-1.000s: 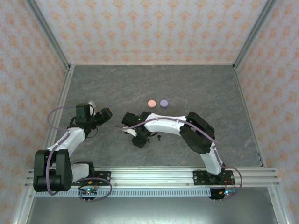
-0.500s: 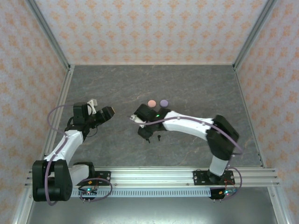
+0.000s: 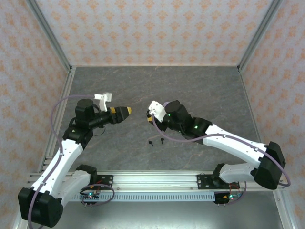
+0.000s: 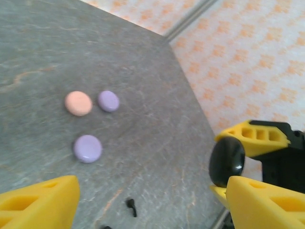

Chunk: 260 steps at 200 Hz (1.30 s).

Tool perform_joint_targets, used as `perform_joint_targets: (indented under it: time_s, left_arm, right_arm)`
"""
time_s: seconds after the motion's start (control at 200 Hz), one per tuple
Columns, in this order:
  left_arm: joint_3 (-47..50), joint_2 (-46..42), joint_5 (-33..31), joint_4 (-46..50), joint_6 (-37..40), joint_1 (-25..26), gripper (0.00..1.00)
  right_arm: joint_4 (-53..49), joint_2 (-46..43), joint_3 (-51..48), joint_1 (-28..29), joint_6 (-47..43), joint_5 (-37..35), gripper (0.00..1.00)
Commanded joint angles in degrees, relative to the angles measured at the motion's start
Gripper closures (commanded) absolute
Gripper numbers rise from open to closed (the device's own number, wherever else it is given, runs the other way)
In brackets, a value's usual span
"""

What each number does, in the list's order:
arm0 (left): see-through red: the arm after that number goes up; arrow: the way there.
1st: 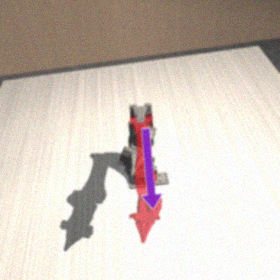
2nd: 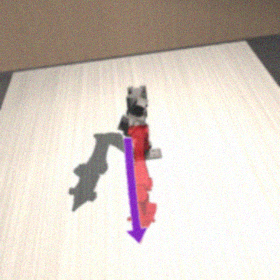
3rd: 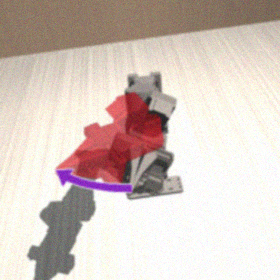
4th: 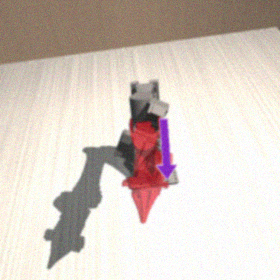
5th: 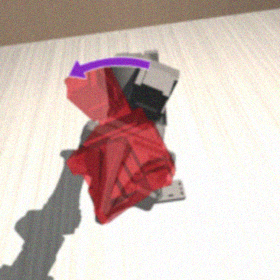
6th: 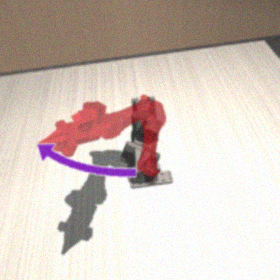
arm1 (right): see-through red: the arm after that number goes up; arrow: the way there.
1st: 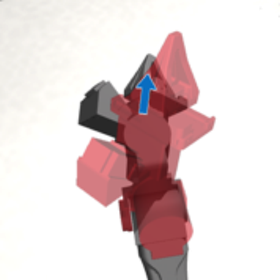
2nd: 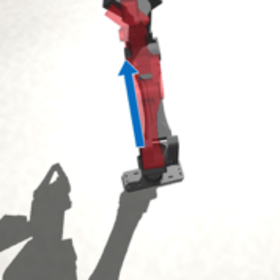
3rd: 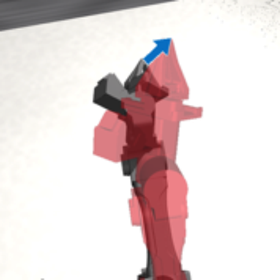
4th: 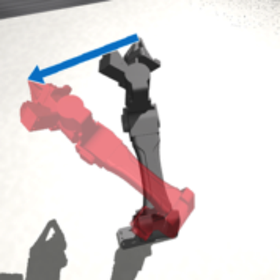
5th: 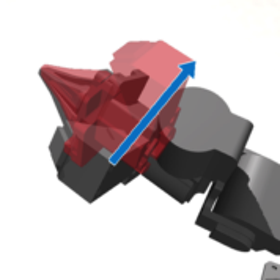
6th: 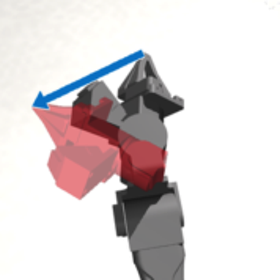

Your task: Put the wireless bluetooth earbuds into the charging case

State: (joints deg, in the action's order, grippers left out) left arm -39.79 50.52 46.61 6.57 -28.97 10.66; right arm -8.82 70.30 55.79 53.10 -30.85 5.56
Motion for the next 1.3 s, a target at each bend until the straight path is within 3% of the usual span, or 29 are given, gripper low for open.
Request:
perform_joint_targets:
  time_s: [0.0, 0.45, 0.576, 0.886, 1.296]
  left_arm:
    - [-2.74, 0.94, 2.52, -4.02, -1.33, 3.33, 0.2]
    - [-9.09, 7.74, 0.96, -3.11, 2.6, 14.26, 0.21]
    - [-10.78, 10.87, 0.94, -2.51, 3.55, 16.13, 0.28]
    - [-14.06, 14.68, 1.74, 0.46, 6.31, 17.83, 0.57]
    - [-13.73, 16.01, 2.78, 0.87, 7.3, 18.23, 0.7]
  right_arm:
    - [6.29, -2.11, -0.86, 0.13, -4.84, -1.71, 0.6]
    - [6.42, -1.49, -0.27, 0.14, -5.2, -0.21, 0.6]
    - [6.28, -1.42, -0.07, 0.08, -5.09, 0.14, 0.6]
    - [6.52, -0.87, 0.11, 0.03, -4.62, 0.02, 0.6]
    - [7.37, -1.22, -0.07, 0.07, -3.43, 1.62, 0.6]
